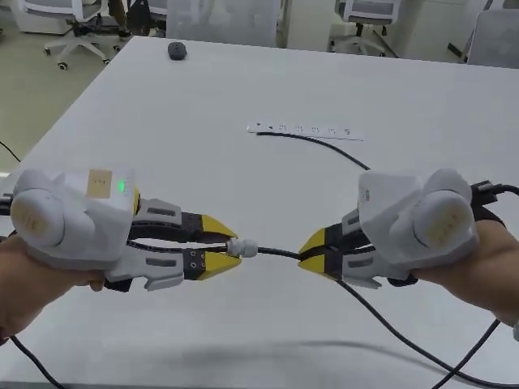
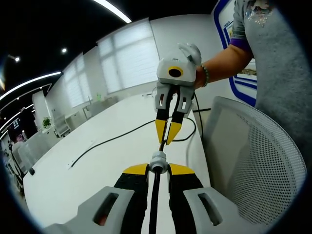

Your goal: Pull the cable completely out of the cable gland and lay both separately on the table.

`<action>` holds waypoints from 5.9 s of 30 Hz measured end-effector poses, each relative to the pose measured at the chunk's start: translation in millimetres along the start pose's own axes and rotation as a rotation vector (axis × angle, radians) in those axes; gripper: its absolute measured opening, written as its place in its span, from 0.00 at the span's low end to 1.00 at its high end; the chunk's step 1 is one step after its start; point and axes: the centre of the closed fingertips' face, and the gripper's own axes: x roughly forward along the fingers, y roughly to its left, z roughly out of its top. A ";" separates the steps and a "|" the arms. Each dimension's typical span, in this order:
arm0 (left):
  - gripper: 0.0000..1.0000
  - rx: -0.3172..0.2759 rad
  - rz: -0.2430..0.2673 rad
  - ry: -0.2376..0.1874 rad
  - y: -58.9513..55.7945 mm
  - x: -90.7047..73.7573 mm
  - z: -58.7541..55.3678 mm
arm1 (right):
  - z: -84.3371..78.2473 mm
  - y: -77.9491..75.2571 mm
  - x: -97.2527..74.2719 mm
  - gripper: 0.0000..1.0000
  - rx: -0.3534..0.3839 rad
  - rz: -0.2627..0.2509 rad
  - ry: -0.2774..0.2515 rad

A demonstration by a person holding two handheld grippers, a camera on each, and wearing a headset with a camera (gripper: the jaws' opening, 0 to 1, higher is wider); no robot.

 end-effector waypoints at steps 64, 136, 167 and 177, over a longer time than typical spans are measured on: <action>0.15 -0.026 0.033 -0.005 5.9 -9.3 -0.3 | 24.8 -3.0 7.2 0.00 -0.067 0.010 0.014; 0.15 -0.220 -0.075 0.109 38.4 83.9 -129.0 | -51.4 -117.5 142.7 0.00 0.136 0.015 0.087; 0.32 -0.443 0.052 0.011 48.1 67.0 -124.7 | -47.4 -112.5 134.8 0.13 0.267 0.000 0.024; 0.32 -0.386 0.133 -0.032 55.9 36.6 -89.7 | -20.7 -110.7 80.4 0.19 0.237 -0.137 -0.049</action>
